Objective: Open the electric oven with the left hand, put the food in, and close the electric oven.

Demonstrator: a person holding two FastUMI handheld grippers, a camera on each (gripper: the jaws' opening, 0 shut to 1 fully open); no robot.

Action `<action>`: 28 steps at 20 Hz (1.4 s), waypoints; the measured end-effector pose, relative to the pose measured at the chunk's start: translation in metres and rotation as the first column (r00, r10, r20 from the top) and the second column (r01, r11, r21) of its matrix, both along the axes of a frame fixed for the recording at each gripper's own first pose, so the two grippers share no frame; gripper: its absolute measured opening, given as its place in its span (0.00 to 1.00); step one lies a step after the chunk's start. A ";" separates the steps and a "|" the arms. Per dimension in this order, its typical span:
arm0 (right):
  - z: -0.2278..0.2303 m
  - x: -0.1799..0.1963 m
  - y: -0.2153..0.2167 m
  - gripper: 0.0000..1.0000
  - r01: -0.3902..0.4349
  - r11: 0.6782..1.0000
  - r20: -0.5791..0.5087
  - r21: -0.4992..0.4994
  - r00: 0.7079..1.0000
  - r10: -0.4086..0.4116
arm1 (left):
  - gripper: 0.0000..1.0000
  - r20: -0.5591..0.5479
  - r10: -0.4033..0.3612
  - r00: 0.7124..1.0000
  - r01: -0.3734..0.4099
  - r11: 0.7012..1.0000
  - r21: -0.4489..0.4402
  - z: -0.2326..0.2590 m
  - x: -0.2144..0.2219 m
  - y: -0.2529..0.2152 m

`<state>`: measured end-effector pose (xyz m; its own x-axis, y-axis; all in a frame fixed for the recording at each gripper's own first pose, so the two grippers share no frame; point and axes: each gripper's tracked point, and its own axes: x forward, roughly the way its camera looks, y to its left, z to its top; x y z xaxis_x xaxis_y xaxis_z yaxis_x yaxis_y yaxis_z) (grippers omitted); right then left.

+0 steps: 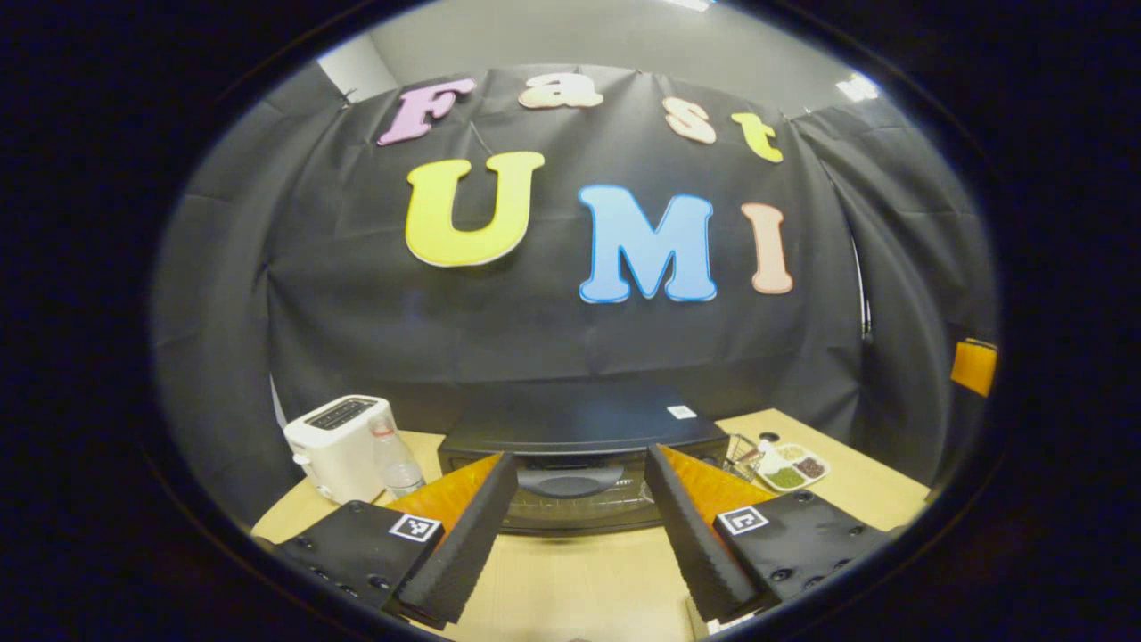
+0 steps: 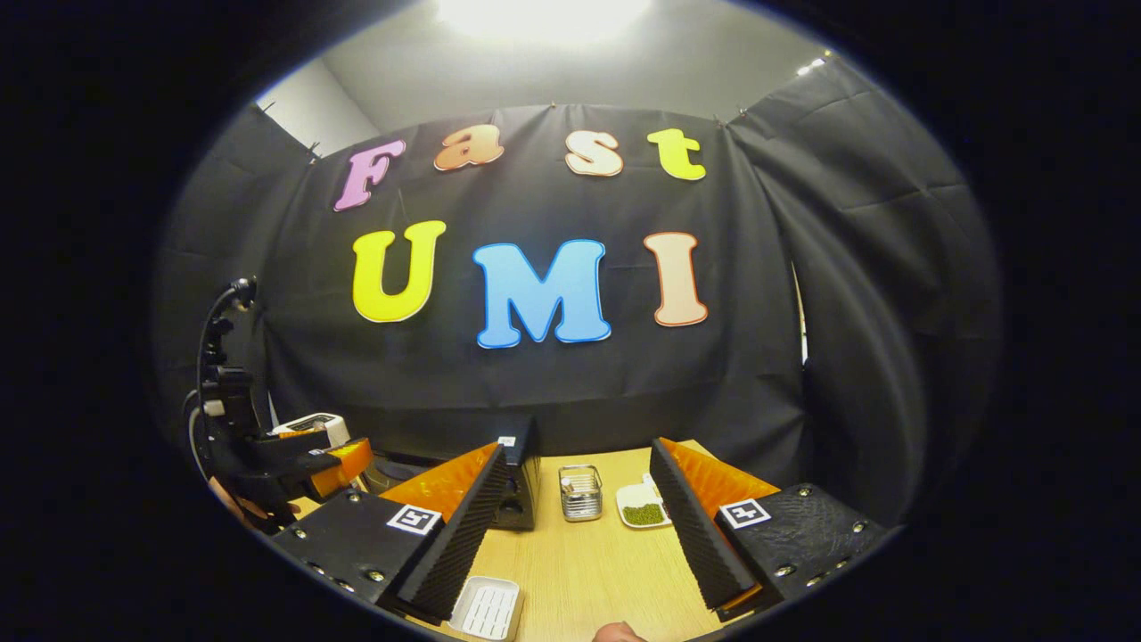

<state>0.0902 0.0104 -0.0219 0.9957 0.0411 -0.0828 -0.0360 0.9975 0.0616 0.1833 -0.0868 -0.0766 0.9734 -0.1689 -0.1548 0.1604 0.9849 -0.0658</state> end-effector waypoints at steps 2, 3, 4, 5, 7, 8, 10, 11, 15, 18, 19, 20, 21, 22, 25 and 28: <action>0.006 -0.009 -0.010 0.98 -0.019 1.000 0.013 -0.007 1.000 0.019 | 1.00 0.036 0.034 0.999 -0.034 0.999 0.002 0.025 -0.027 0.003; 0.010 -0.015 -0.015 0.98 -0.027 1.000 0.019 -0.010 0.999 0.027 | 1.00 0.054 0.052 0.997 -0.052 0.999 0.003 0.037 -0.041 0.004; 0.013 -0.018 -0.020 0.98 -0.036 0.999 0.026 -0.010 0.999 0.036 | 1.00 0.074 0.069 0.995 -0.070 0.998 0.004 0.050 -0.055 0.006; 0.015 -0.021 -0.024 0.98 -0.046 0.999 0.034 -0.008 0.998 0.046 | 0.96 0.093 0.088 0.992 -0.089 0.996 0.004 0.061 -0.069 0.008; 0.023 -0.029 -0.030 0.98 -0.067 0.998 0.055 -0.006 0.996 0.067 | 1.00 0.117 0.112 0.987 -0.114 0.993 0.014 0.076 -0.099 0.009; 0.027 -0.033 -0.031 0.98 -0.082 0.997 0.068 -0.011 0.994 0.082 | 1.00 0.132 0.129 0.983 -0.134 0.991 0.027 0.085 -0.112 0.013; 0.034 -0.041 -0.037 0.98 -0.093 0.995 0.086 -0.036 0.992 0.096 | 1.00 0.160 0.151 0.976 -0.160 0.986 0.046 0.099 -0.135 0.017; 0.037 -0.045 -0.040 0.98 -0.090 0.995 0.090 -0.049 0.991 0.094 | 1.00 0.165 0.159 0.973 -0.169 0.984 0.049 0.104 -0.147 0.019; 0.047 -0.065 -0.034 0.98 -0.099 0.991 0.119 -0.088 0.987 0.109 | 1.00 0.184 0.190 0.964 -0.199 0.979 0.037 0.119 -0.180 0.031; 0.049 -0.076 -0.029 0.98 -0.097 0.990 0.122 -0.105 0.986 0.109 | 1.00 0.194 0.189 0.963 -0.196 0.980 0.019 0.123 -0.195 0.036; 0.049 -0.078 -0.027 0.98 -0.092 0.990 0.118 -0.103 0.988 0.104 | 1.00 0.194 0.184 0.964 -0.189 0.982 0.010 0.124 -0.197 0.037; 0.047 -0.080 -0.025 0.98 -0.085 0.992 0.107 -0.095 0.990 0.095 | 1.00 0.191 0.180 0.965 -0.185 0.983 0.007 0.123 -0.199 0.040; 0.048 -0.083 -0.022 0.98 -0.082 0.993 0.106 -0.083 0.990 0.091 | 1.00 0.195 0.180 0.964 -0.184 0.983 0.006 0.125 -0.202 0.043; 0.051 -0.086 -0.018 0.97 -0.083 0.994 0.106 -0.072 0.990 0.090 | 1.00 0.206 0.180 0.962 -0.185 0.983 0.005 0.129 -0.204 0.046; 0.053 -0.093 -0.011 0.98 -0.076 0.995 0.108 -0.068 0.991 0.083 | 1.00 0.210 0.179 0.961 -0.184 0.983 0.003 0.128 -0.212 0.052; 0.055 -0.094 -0.006 0.98 -0.066 0.994 0.112 -0.084 0.991 0.076 | 1.00 0.209 0.191 0.959 -0.195 0.981 0.002 0.123 -0.217 0.061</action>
